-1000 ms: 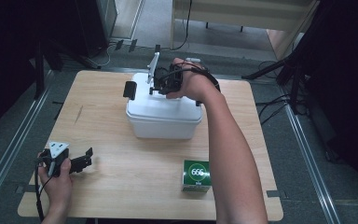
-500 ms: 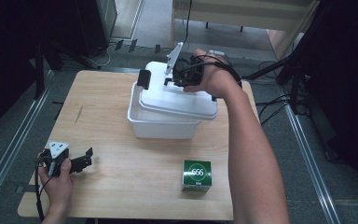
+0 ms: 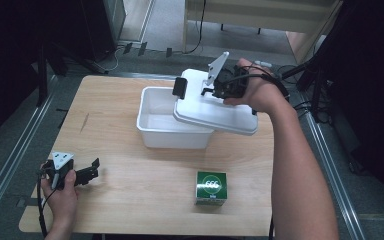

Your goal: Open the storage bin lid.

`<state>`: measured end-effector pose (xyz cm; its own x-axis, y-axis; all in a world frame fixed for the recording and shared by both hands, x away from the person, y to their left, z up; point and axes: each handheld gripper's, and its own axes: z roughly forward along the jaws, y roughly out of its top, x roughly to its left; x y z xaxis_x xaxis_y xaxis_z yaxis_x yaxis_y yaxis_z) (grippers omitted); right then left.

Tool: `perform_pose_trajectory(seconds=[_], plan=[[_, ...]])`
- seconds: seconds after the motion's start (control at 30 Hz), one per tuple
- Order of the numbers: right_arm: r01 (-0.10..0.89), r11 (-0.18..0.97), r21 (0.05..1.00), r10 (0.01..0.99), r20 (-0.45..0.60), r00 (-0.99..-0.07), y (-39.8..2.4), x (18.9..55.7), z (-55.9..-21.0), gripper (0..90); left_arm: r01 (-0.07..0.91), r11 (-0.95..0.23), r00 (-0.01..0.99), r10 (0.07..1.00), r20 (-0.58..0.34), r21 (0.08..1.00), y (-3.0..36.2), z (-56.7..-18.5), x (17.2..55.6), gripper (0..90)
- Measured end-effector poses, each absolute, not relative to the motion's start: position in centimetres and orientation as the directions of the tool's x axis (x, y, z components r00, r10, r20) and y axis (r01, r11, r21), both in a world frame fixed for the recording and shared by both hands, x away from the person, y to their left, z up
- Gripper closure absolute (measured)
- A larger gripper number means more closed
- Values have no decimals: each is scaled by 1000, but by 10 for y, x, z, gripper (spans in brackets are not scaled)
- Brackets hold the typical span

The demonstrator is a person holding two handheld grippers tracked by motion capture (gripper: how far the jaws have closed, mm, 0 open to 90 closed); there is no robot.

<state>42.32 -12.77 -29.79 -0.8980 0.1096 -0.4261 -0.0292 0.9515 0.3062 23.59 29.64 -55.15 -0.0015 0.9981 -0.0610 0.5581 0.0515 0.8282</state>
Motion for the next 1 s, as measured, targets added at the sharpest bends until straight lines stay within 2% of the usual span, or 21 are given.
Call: perform_pose_trajectory(seconds=[0.57,1.0], plan=[[103,949,298,227,-417,-880,-211,412,-322,848,554,57,-3,998,-67,830,297,-552,236,0],[159,940,302,279,-411,-868,-245,406,-335,848,559,50,-2,998,-59,828,296,-551,235,0]])
